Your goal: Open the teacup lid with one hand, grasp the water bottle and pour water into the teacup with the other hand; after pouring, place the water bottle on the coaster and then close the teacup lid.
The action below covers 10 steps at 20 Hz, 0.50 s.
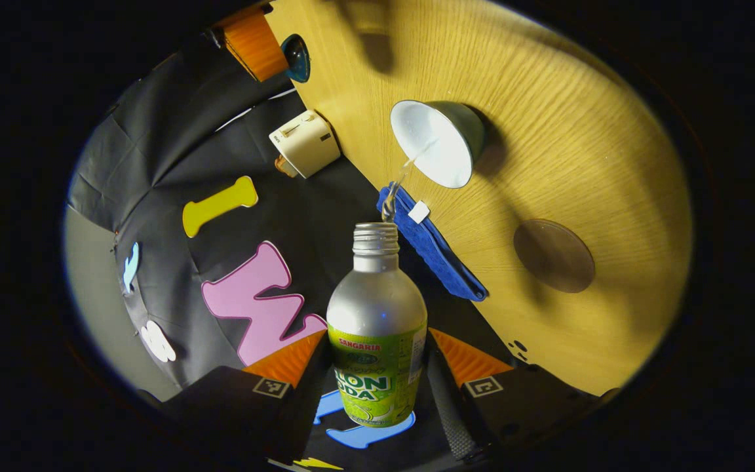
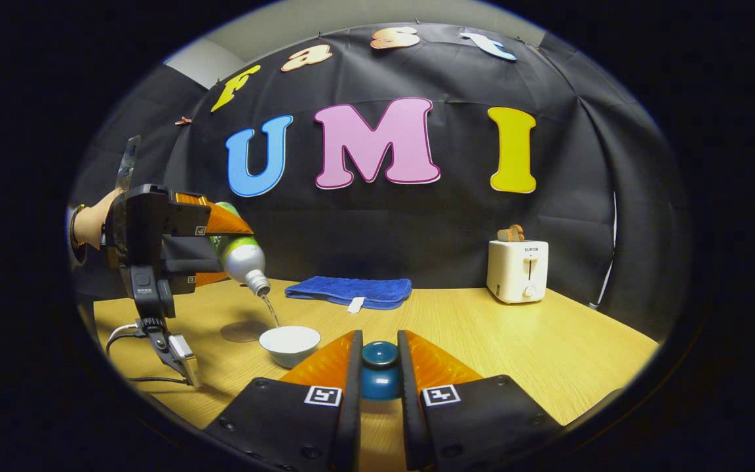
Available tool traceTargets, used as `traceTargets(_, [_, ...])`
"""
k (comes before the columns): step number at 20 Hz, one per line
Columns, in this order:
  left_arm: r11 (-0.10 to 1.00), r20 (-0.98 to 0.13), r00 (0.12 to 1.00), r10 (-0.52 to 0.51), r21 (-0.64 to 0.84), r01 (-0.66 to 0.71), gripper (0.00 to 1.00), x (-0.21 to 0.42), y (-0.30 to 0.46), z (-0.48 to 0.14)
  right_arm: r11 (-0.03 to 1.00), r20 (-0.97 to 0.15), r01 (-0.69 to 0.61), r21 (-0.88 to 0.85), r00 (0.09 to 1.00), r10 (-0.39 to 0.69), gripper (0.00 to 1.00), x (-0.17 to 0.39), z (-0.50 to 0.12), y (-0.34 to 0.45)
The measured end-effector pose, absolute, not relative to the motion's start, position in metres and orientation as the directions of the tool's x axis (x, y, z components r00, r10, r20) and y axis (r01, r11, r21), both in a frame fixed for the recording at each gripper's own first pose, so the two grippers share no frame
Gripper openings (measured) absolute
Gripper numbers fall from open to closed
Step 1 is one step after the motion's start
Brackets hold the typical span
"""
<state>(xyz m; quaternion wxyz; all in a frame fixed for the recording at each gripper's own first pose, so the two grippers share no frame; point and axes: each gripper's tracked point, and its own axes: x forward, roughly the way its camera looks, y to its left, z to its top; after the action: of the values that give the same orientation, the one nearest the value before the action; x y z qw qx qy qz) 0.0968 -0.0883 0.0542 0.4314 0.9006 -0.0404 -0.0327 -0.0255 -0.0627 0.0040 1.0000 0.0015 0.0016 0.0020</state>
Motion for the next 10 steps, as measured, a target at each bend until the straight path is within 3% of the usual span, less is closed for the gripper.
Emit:
traceTargets(3, [-0.677, -0.017, 0.993, -0.114, 0.733, -0.066, 0.82, 0.098, -0.093, 0.059, 1.000, -0.003, -0.004, 0.003, 1.000, 0.004, 0.30, -0.025, 0.004, -0.062])
traceTargets(4, [-0.691, -0.015, 0.993, -0.119, 0.719, -0.072, 0.82, 0.097, -0.095, 0.061, 1.000, -0.002, -0.006, 0.003, 1.000, 0.006, 0.35, -0.025, 0.004, -0.062])
traceTargets(5, [-0.706, -0.013, 0.992, -0.129, 0.703, -0.082, 0.82, 0.096, -0.097, 0.062, 1.000, -0.002, -0.007, 0.003, 1.000, 0.007, 0.30, -0.025, 0.004, -0.061])
traceTargets(10, [-0.761, -0.021, 0.985, -0.170, 0.638, -0.118, 0.82, 0.096, -0.107, 0.063, 1.000, -0.002, -0.008, 0.004, 1.000, 0.008, 0.30, -0.025, 0.004, -0.061])
